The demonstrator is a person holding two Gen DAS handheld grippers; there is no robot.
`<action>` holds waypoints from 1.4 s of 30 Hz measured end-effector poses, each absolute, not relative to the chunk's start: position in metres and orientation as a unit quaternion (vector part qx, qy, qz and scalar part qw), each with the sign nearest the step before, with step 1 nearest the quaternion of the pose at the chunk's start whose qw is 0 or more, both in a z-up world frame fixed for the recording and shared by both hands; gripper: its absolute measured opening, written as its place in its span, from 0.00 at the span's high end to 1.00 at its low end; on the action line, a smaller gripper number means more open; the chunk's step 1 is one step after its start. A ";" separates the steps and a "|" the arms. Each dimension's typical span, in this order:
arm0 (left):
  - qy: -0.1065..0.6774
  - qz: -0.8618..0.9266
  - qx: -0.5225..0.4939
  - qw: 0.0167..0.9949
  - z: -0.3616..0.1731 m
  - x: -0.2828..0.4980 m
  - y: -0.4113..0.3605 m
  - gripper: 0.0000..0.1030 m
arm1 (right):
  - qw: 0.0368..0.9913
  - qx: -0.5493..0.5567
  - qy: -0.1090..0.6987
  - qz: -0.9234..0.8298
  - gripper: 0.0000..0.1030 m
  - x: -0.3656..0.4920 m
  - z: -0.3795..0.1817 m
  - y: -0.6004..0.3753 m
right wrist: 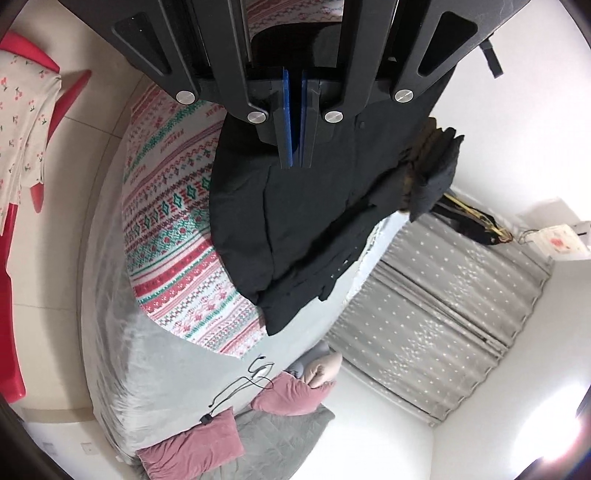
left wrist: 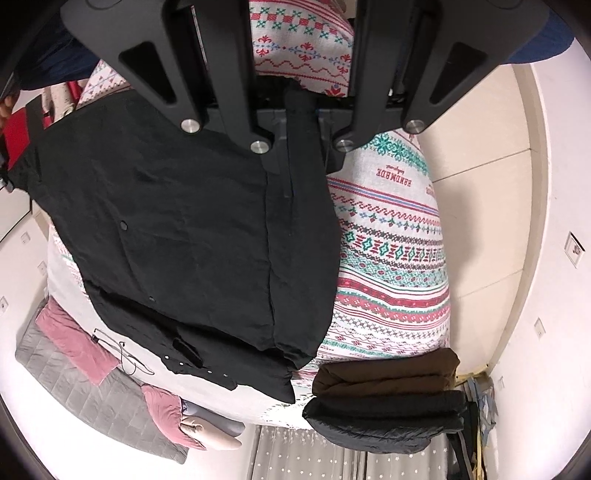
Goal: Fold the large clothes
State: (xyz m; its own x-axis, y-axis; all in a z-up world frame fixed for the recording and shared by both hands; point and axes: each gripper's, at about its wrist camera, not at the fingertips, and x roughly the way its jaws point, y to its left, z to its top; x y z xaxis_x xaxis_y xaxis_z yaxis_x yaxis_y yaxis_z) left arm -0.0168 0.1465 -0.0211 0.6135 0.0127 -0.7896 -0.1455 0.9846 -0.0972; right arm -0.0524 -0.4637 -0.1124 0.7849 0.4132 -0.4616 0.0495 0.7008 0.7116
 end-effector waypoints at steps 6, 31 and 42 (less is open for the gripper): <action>0.438 0.052 -0.058 0.895 -0.024 -0.019 0.140 0.92 | 0.865 0.367 0.329 0.090 0.98 -0.054 -0.118 -0.462; 0.475 0.005 -0.145 0.868 -0.059 -0.025 0.169 0.65 | 0.718 0.303 0.592 0.206 0.39 0.015 -0.223 -0.477; 0.474 -0.021 -0.234 0.849 -0.065 -0.029 0.191 0.63 | 0.770 0.284 0.529 0.217 0.92 -0.002 -0.171 -0.453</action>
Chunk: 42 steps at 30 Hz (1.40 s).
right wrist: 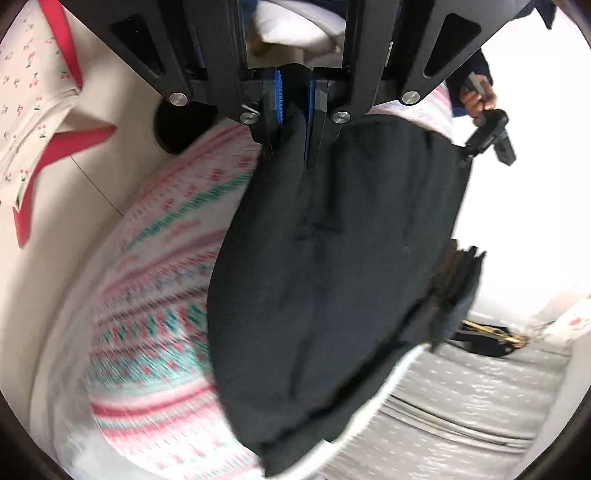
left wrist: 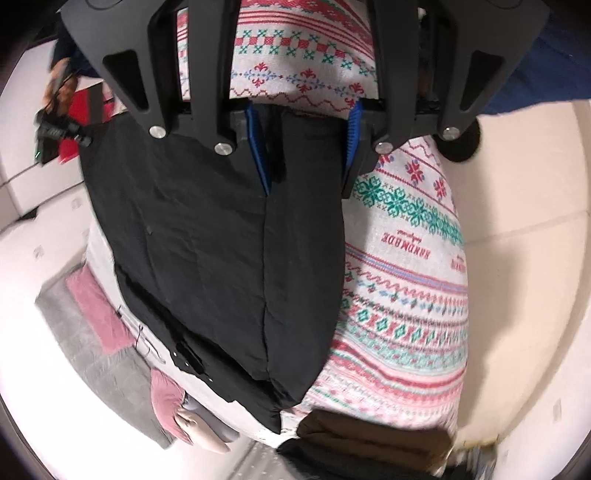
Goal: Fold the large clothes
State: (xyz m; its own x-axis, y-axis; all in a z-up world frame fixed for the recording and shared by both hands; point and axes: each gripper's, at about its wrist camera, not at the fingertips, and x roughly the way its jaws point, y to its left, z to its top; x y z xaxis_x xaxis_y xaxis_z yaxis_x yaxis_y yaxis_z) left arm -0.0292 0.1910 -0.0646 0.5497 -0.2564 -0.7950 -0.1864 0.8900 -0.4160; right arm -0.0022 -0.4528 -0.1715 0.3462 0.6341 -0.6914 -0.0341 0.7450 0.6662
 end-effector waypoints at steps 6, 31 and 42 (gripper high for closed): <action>0.474 -0.023 -0.248 0.844 -0.066 -0.027 0.194 0.65 | 0.767 0.300 0.523 0.221 0.86 -0.006 -0.166 -0.443; 0.360 -0.013 -0.303 0.882 0.054 -0.061 0.216 0.94 | 0.838 0.408 0.259 0.252 0.94 -0.062 -0.042 -0.462; 0.301 -0.031 -0.316 0.899 0.116 -0.143 0.231 0.94 | 0.864 0.377 0.188 0.276 0.94 -0.139 0.017 -0.466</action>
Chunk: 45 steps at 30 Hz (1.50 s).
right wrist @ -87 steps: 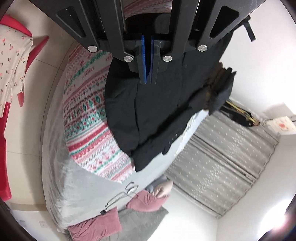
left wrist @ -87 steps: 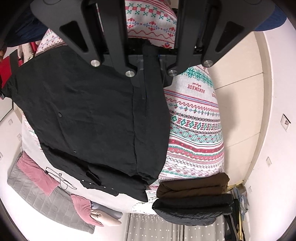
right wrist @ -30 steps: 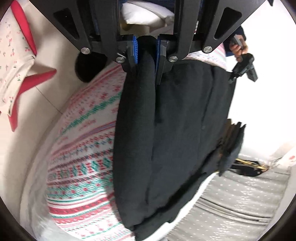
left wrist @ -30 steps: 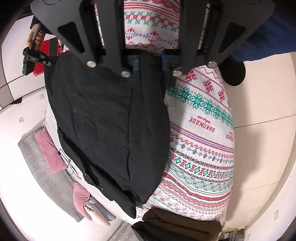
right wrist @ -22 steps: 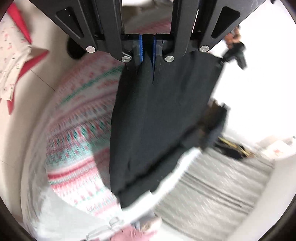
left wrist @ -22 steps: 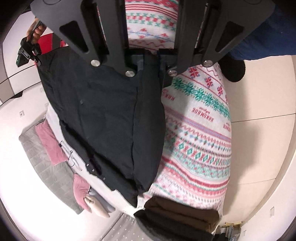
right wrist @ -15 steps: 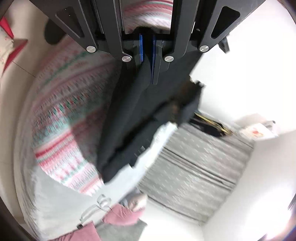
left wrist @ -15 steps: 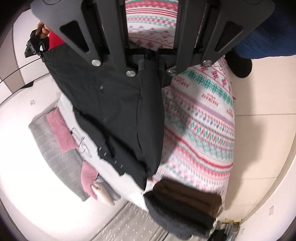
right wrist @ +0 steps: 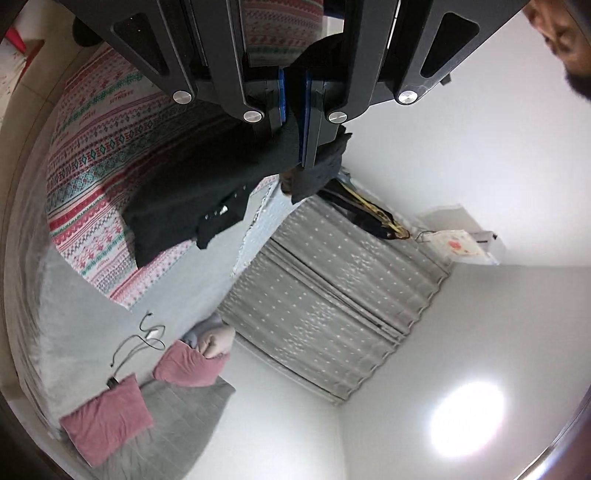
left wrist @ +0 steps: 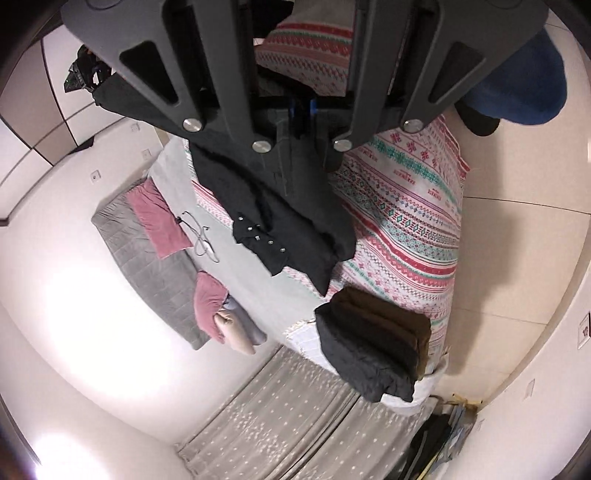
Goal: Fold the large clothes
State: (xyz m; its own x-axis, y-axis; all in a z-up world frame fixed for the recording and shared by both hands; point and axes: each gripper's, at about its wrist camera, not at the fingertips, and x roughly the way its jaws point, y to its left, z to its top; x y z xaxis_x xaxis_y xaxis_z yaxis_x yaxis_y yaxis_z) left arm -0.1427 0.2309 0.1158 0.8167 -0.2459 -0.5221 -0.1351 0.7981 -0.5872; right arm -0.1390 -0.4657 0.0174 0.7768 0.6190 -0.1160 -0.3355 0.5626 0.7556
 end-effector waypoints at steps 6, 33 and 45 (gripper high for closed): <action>0.293 -0.036 -0.302 0.906 0.121 -0.160 0.225 0.94 | 0.870 0.377 0.164 0.272 0.94 -0.172 0.023 -0.473; 0.278 0.066 -0.250 0.925 0.178 0.095 0.196 0.94 | 0.832 0.490 0.157 0.206 0.94 0.062 0.058 -0.490; 0.335 0.128 -0.188 0.914 0.143 0.249 0.163 0.94 | 0.811 0.523 0.212 0.154 0.94 0.209 0.012 -0.502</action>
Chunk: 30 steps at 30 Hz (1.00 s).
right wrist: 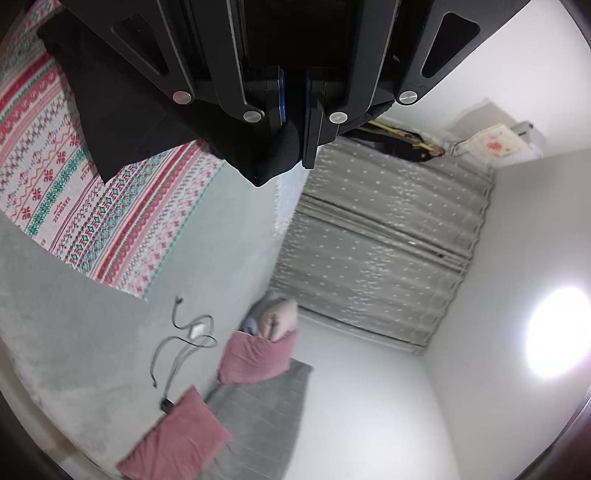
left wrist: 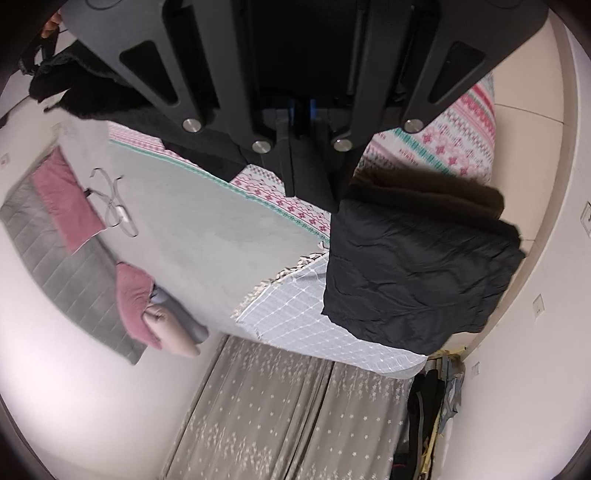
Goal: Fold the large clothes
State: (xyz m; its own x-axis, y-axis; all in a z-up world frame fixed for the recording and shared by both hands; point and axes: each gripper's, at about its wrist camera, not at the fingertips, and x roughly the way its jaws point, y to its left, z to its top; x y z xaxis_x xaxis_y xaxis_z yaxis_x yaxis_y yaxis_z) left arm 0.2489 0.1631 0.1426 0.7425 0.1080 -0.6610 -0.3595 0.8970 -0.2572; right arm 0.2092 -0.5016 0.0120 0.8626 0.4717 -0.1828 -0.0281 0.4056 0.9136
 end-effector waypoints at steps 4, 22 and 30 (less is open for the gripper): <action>0.353 0.147 -0.171 0.908 0.122 0.296 0.153 0.94 | 0.807 0.527 0.229 0.138 0.94 0.245 -0.007 -0.508; 0.439 0.216 -0.089 0.868 -0.003 0.433 0.130 0.93 | 0.785 0.530 0.317 0.050 0.94 0.383 -0.121 -0.501; 0.462 0.225 -0.072 0.855 -0.041 0.452 0.129 0.91 | 0.792 0.497 0.354 0.023 0.94 0.410 -0.139 -0.503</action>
